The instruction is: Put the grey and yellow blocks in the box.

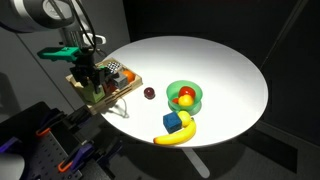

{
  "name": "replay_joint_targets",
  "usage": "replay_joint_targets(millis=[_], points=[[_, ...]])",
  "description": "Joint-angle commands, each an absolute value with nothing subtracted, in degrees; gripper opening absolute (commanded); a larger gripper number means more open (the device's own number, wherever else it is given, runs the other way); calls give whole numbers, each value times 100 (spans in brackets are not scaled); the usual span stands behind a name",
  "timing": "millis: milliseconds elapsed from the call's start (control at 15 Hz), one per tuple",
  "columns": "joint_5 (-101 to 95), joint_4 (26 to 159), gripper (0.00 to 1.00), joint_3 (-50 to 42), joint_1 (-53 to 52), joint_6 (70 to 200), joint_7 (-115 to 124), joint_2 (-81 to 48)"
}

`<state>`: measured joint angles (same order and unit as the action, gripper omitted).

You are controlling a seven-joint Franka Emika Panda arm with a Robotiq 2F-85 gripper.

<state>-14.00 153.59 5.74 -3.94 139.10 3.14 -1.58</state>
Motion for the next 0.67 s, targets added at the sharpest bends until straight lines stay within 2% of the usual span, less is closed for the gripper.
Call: replay_joint_targets(millis=[0, 533, 600], points=[[-1641, 15079, 28, 572, -515, 13956, 502, -483], [-1892, 14835, 28, 529, -759, 14057, 554, -834], [-1915, 14820, 51, 524, -767, 14058, 547, -854]])
